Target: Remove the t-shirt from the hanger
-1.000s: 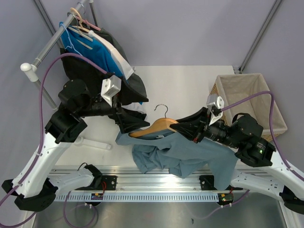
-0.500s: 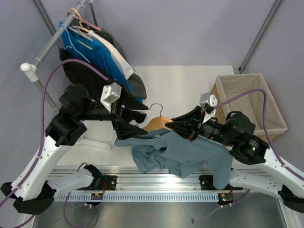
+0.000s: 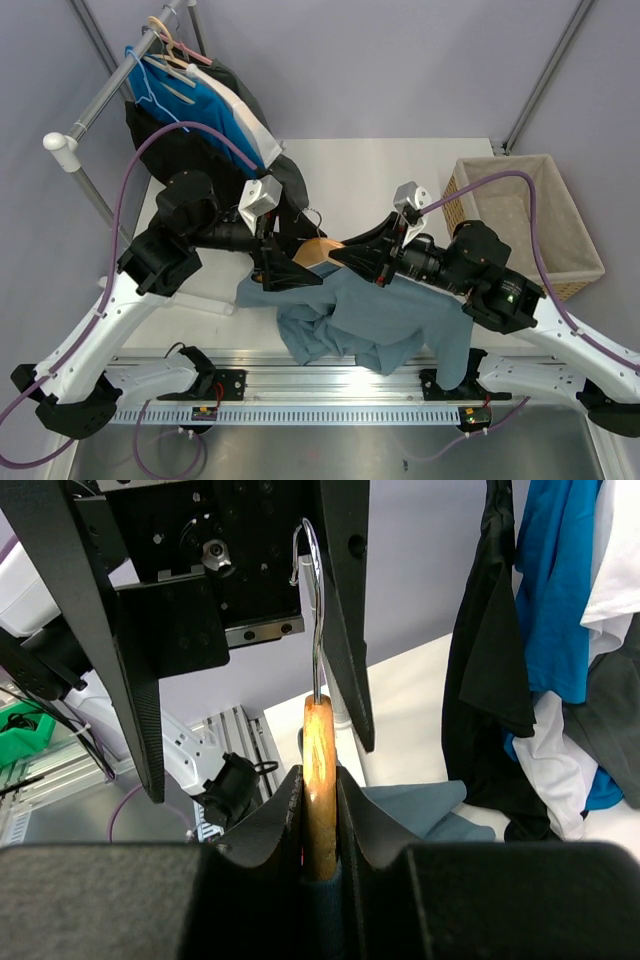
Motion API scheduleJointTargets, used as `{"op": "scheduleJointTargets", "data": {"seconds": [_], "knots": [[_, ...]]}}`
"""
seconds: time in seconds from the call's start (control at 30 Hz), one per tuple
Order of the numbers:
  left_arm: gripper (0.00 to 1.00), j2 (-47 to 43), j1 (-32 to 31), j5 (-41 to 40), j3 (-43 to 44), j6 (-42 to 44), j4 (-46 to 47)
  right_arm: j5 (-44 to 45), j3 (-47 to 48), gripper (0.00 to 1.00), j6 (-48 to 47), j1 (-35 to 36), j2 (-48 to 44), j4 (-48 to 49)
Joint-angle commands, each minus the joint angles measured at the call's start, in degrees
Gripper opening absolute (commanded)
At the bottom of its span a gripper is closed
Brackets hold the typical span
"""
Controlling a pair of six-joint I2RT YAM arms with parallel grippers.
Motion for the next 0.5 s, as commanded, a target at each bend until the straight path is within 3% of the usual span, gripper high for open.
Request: {"op": "scheduleJointTargets", "data": {"seconds": [0.0, 0.3, 0.33, 0.37, 0.47], "knots": [[0.84, -0.07, -0.66, 0.65, -0.23, 0.11, 1.22, -0.64, 3.58, 0.00, 1.06, 0.17, -0.31, 8.12], [0.58, 3.00, -1.37, -2.24, -1.02, -0.77, 1.22, -1.43, 4.81, 0.00, 1.06, 0.17, -0.40, 7.43], [0.53, 3.27, -1.63, -2.60, -1.02, -0.77, 1.13, -1.60, 4.98, 0.00, 1.06, 0.17, -0.23, 7.34], [0.38, 3.45, -1.81, -2.86, -0.93, -0.85, 1.22, -1.87, 4.90, 0.00, 1.14, 0.17, -0.23, 7.25], [0.06, 4.24, -2.33, -4.18, -0.49, -1.38, 1.13, -2.22, 4.55, 0.00, 1.32, 0.17, -0.14, 7.16]]}}
